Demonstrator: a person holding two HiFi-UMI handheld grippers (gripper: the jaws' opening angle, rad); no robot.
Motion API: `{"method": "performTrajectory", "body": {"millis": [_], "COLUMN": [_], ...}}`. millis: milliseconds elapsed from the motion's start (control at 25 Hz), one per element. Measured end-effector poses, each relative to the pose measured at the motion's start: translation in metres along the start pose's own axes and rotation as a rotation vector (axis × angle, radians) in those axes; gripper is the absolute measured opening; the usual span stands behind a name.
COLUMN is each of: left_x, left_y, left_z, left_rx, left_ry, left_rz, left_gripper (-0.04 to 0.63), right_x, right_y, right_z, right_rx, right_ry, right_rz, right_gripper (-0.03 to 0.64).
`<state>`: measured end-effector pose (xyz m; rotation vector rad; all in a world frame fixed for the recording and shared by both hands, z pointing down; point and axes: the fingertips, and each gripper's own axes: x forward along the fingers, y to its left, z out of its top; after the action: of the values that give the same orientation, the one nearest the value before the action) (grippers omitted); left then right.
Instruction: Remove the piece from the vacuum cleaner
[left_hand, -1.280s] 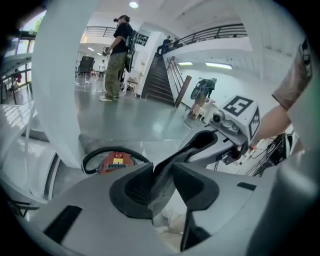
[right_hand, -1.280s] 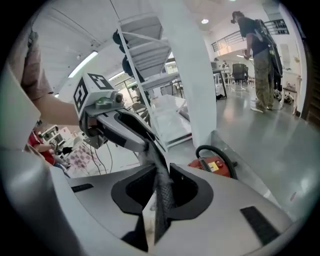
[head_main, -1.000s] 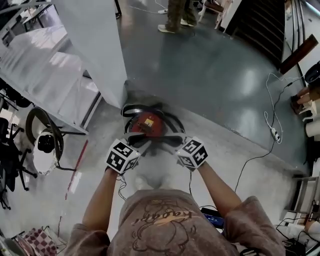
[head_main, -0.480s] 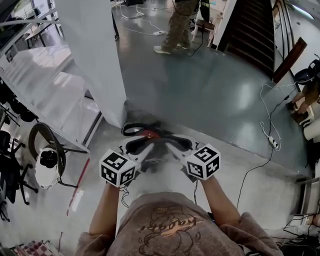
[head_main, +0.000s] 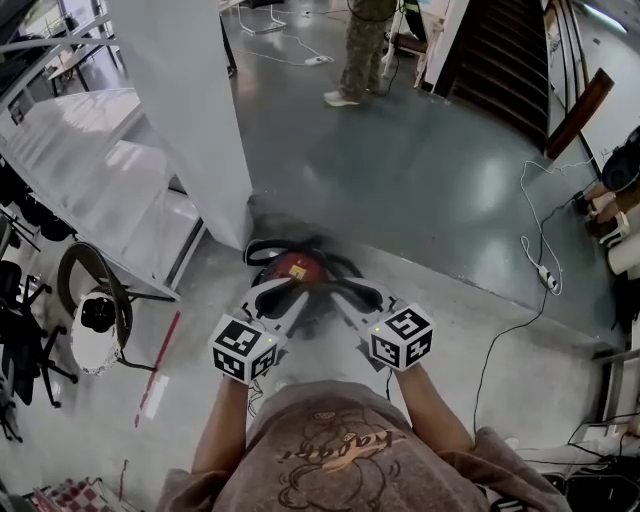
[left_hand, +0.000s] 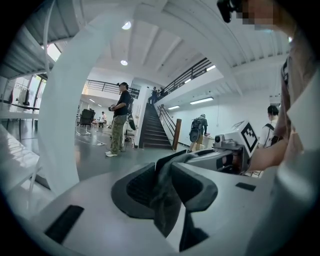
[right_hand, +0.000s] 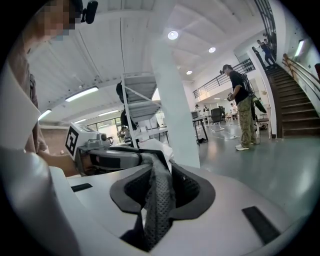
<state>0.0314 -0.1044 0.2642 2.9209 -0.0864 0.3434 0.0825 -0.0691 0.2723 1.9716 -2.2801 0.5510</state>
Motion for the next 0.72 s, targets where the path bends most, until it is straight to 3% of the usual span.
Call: {"method": "performTrajectory", "body": {"millis": [360, 720], "left_x": [0.000, -0.005], "left_y": [0.002, 0.003], "left_z": [-0.043, -0.052], "left_rx": [-0.044, -0.065], "left_ry": [0.038, 0.057], "left_rz": [0.032, 0.041], "left_gripper": [0.101, 0.101], "right_x": [0.007, 0.010], "right_y": [0.001, 0.008], "right_z": [-0.042, -0.051], "right_rx": [0.021, 0.011], "right_ry": [0.040, 0.049], "right_rz": [-0.010, 0.007], "right_gripper": [0.084, 0.080]}}
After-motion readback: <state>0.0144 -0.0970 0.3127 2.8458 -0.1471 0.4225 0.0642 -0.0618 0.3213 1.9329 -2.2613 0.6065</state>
